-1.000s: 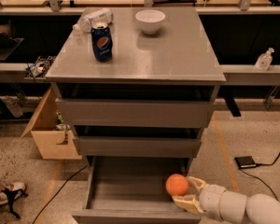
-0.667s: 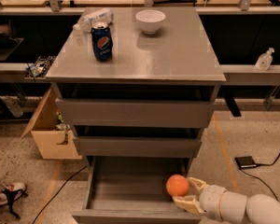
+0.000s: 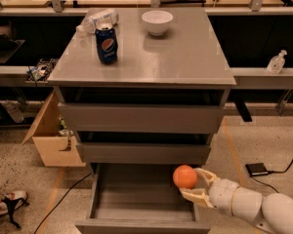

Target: Pick orange from bottom drawer and place on counter

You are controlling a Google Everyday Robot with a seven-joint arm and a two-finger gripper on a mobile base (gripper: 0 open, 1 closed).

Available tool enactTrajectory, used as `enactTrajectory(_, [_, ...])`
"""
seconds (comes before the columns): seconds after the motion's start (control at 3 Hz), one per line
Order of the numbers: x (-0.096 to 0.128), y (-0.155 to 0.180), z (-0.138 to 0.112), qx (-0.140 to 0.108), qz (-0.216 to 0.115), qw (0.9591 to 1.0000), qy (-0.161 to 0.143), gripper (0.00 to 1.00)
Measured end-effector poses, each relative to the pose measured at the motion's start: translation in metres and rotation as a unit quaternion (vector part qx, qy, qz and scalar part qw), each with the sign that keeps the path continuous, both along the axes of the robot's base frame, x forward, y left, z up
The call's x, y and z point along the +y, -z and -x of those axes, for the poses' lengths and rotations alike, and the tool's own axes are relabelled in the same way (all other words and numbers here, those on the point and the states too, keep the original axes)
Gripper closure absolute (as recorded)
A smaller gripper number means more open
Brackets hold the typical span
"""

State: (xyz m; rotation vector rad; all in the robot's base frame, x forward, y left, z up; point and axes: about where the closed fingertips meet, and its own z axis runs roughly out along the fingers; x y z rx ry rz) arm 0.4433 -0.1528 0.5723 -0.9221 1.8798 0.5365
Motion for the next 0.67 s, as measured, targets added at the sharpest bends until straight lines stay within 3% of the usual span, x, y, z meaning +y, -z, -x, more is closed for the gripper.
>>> enactTrajectory(0.33, [0.003, -0.044, -0.019, -0.061, -0.012, 0.9981, -0.003, 1.00])
enactTrajectory(0.67, [0.009, -0.084, -0.028, -0.115, -0.013, 0.9933, -0.006, 1.00])
